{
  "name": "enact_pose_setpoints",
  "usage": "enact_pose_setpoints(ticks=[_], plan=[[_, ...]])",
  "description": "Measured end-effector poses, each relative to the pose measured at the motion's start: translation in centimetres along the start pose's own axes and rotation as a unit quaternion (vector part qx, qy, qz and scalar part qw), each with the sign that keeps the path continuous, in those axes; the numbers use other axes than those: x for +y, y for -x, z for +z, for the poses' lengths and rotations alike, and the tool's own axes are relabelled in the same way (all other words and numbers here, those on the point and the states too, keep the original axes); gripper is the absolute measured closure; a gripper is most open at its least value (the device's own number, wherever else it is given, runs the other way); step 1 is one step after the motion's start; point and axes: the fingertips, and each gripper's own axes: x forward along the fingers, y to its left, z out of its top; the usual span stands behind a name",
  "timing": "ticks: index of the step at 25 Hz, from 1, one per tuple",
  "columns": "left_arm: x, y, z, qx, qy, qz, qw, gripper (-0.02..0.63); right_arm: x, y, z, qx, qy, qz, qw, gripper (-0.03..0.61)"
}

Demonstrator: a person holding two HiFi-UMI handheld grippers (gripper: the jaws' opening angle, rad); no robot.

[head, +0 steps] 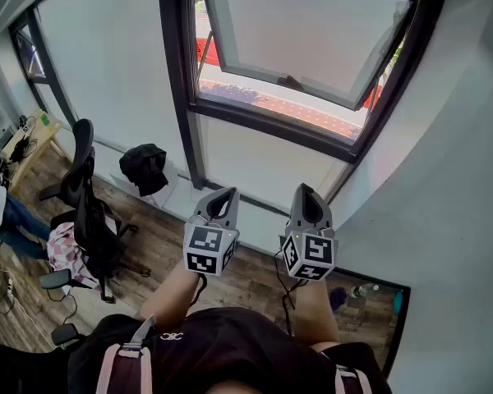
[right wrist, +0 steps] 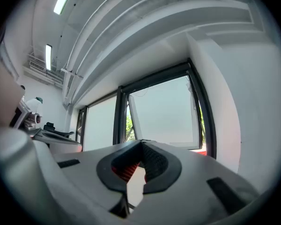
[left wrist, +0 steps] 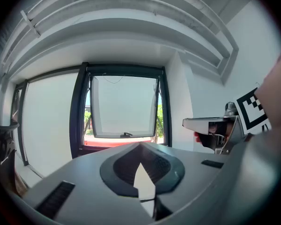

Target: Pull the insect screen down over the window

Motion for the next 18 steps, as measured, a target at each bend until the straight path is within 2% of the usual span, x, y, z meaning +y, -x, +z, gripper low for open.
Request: enact_pose_setpoints(ticks=[5, 11, 18], plan=[[0.9, 0.1, 0.0, -0.002, 0.0, -0.002, 1.0, 0.601, 1.1, -0.3, 0.1, -0.004, -0.013, 0.004, 1.0, 0.575], [2.3, 0.7, -0.2, -0.003, -0.01, -0.014, 0.9998, 0.601, 3.1, -0.7, 0.2, -0.006, -0.005, -0.004, 1.0, 0.575], [5.7, 2.4, -0.8, -0.009, -0.006, -0.035, 0.9993, 0.601, 7.1, -1.1, 0.2, -0.014, 0.032, -0.029, 0.999, 0.575]])
